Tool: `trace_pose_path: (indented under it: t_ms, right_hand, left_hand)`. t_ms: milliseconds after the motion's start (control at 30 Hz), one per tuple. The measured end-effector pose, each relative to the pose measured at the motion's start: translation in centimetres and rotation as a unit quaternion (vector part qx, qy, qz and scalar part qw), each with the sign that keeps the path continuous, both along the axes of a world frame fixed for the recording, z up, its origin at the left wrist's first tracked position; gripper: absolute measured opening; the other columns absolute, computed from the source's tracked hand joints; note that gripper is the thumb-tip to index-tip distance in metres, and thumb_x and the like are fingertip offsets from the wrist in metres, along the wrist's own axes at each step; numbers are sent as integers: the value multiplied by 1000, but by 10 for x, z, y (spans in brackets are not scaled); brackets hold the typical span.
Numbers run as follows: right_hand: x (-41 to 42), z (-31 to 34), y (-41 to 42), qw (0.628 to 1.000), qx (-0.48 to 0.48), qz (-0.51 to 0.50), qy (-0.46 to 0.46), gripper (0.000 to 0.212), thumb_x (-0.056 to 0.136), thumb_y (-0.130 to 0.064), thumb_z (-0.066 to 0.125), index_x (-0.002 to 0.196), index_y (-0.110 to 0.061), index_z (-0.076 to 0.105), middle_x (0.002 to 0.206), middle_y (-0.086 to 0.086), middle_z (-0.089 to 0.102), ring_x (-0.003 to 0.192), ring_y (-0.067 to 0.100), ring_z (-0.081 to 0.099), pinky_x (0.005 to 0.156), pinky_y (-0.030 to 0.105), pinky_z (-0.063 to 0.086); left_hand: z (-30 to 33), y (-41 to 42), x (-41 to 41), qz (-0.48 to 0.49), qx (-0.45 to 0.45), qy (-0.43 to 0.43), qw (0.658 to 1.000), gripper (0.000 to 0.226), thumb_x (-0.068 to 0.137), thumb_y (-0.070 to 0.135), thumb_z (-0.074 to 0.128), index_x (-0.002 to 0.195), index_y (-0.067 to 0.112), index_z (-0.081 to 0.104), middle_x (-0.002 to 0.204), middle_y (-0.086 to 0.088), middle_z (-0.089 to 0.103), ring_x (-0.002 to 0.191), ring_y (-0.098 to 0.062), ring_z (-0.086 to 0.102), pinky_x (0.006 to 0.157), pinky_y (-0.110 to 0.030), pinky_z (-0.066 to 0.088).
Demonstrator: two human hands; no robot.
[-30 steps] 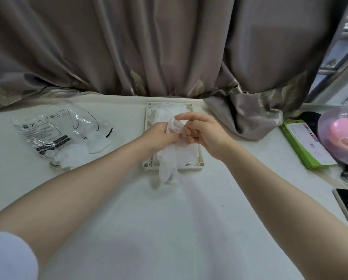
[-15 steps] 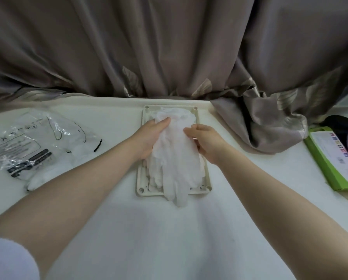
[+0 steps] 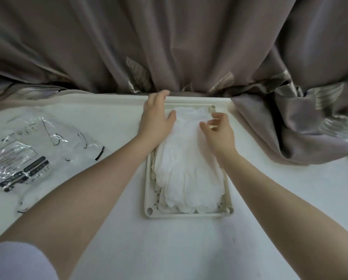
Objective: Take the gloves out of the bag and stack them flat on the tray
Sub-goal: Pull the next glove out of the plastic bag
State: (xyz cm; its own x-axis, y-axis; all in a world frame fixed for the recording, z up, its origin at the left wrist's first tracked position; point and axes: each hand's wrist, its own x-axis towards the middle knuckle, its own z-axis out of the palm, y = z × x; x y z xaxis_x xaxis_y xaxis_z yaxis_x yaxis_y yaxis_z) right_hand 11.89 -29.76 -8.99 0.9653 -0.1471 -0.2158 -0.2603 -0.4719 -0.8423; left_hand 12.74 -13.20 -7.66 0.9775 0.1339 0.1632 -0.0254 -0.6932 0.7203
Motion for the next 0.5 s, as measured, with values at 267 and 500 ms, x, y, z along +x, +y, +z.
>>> trace_pose_path:
  t_ms: [267, 500]
  right_hand:
    - [-58, -15, -9, 915, -246, 309, -82, 100, 74, -73, 33, 148, -6, 22, 158, 12, 12, 145, 25, 12, 118, 38, 10]
    - [-51, -2, -6, 847, -384, 355, 98, 134, 63, -81, 58, 149, -13, -19, 156, 3, -27, 144, 18, -23, 118, 43, -10]
  left_hand:
    - [-12, 8, -29, -198, 221, -29, 955, 42, 86, 20, 34, 107, 25, 70, 137, -15, 41, 127, -32, 31, 106, -43, 28]
    - [-11, -4, -16, -123, 297, 182, 929, 48, 98, 37, 36, 145, 37, 26, 158, -5, -8, 143, -29, -8, 115, -40, 1]
